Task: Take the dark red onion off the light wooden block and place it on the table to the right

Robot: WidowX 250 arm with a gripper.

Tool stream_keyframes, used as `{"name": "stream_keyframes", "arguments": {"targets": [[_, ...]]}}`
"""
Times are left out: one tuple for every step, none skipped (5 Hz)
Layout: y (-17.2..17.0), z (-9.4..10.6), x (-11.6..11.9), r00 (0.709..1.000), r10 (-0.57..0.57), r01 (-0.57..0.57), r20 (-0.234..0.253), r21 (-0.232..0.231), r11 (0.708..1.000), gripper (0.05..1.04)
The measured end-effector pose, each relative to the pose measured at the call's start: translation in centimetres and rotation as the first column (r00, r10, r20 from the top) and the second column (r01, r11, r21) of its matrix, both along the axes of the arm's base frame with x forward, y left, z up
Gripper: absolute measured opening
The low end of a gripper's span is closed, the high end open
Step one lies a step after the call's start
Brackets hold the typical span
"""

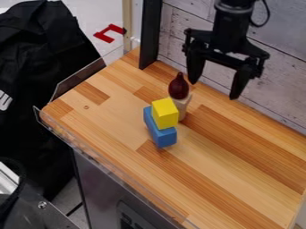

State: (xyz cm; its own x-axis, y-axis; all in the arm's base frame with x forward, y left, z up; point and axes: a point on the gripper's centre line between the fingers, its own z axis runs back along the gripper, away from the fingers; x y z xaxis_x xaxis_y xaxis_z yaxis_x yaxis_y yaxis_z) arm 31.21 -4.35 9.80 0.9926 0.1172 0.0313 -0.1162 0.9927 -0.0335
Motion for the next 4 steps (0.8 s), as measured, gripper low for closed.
{"name": "stream_keyframes", "arguments": {"targets": [[2.3, 0.1, 1.5, 1.0, 0.001, -0.001, 0.019, 0.006, 1.0, 0.999], [4.2, -1.3, 2.7, 0.999, 0.031, -0.03, -0.014, 0.022, 0.999, 0.999], [5.9, -1.4, 1.3, 0.997, 0.04, -0.039, -0.062, 0.014, 0.999, 0.999], [6.7, -1.3, 1.1, 0.996, 0.062, -0.061, -0.064, 0.008, 0.998, 1.0]]}}
